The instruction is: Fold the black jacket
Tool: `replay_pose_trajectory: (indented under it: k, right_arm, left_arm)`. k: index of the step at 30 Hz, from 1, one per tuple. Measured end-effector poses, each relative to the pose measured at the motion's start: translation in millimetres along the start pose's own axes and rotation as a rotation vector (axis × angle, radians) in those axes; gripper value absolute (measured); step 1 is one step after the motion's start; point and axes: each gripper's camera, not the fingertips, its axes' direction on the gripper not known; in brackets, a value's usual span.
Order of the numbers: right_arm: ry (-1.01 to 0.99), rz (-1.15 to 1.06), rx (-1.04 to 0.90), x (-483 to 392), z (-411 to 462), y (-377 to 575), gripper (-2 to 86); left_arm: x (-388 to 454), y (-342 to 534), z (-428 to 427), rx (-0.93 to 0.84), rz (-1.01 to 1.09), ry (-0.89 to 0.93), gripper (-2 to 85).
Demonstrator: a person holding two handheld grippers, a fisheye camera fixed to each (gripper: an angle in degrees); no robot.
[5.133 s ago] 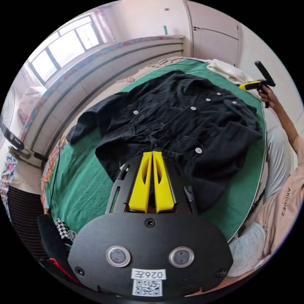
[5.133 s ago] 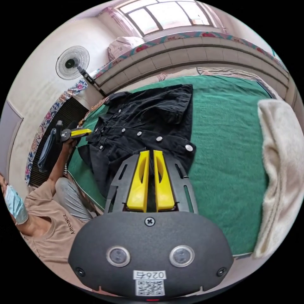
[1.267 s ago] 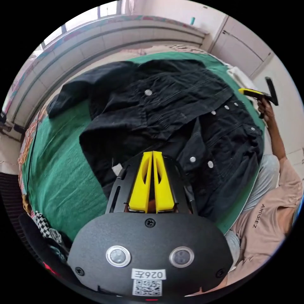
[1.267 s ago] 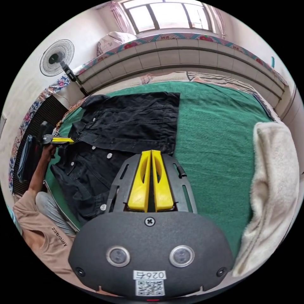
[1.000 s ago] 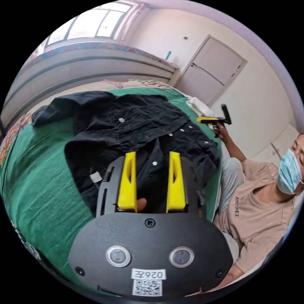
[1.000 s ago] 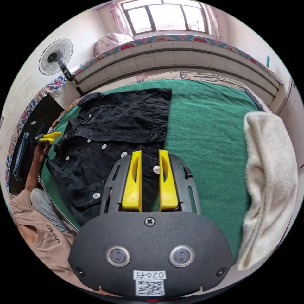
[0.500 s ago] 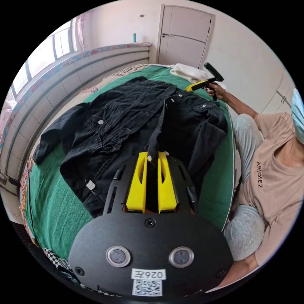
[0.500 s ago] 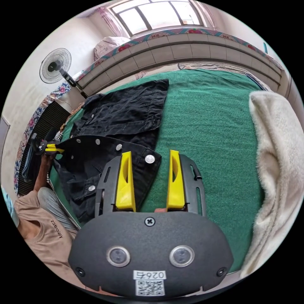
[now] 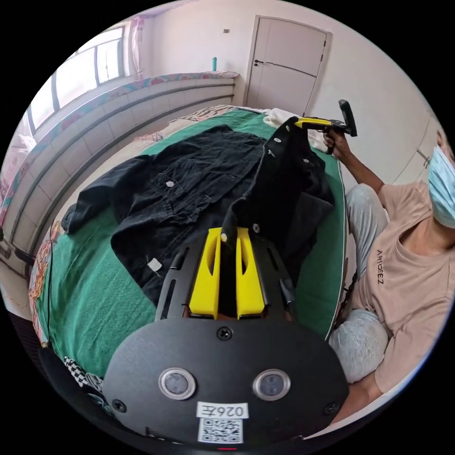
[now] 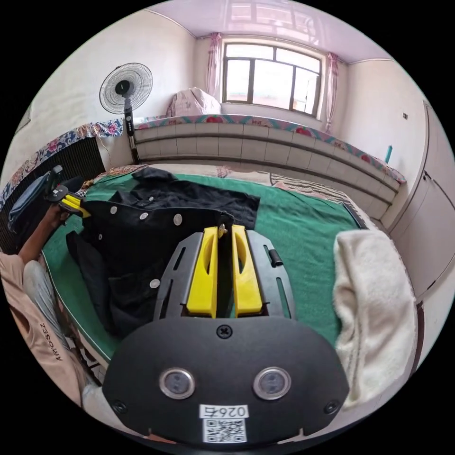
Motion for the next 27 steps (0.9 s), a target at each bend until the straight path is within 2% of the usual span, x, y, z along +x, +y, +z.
replay_pose_trajectory:
  k: [3, 6, 7, 8, 11, 13, 16, 18, 19, 20, 23, 27]
  right_arm:
    - [-0.028, 0.002, -0.132, 24, 67, -22, 2.2]
    - [-0.046, 0.099, -0.319, 54, 150, -13, 7.1]
    - [-0.06, 0.115, -0.334, 58, 158, -10, 7.9]
    - [-0.092, 0.141, -0.323, 62, 162, -3, 7.9]
    - [-0.09, 0.137, -0.21, 54, 144, 15, 6.9]
    - [-0.059, 0.122, -0.155, 48, 133, 24, 5.9]
    - [-0.05, 0.107, -0.103, 41, 138, 41, 3.6]
    - [-0.026, 0.073, -0.259, 39, 176, 53, 1.2]
    - [-0.007, 0.056, -0.32, 38, 189, 58, 0.6]
    - [0.013, 0.012, -0.31, 35, 194, 66, -0.2]
    - [0.052, -0.033, -0.306, 29, 193, 79, -0.8]
    - [0.126, -0.04, -0.331, 18, 192, 86, -1.0]
  left_arm:
    - [-59, -15, 19, -0.057, -0.097, 0.106, 5.7]
    - [-127, -11, 71, -0.207, -0.344, 0.206, 6.0]
    - [-143, -6, 75, -0.191, -0.399, 0.264, 5.8]
    - [-150, 0, 62, -0.085, -0.422, 0.302, 5.3]
    - [-138, 20, 15, 0.183, -0.432, 0.21, 1.9]
    - [-119, 26, -3, 0.258, -0.389, 0.122, -0.1]
    - [-92, 13, 9, 0.224, -0.261, 0.106, -0.8]
    - [-87, -2, 40, 0.091, -0.215, 0.107, -0.9]
    - [-89, -11, 71, -0.107, -0.21, 0.018, -0.9]
    - [-90, -15, 79, -0.132, -0.157, 0.013, -0.9]
    - [-116, -8, 68, -0.096, -0.291, 0.15, -1.0]
    - [-112, 11, 16, 0.103, -0.405, 0.073, -1.0]
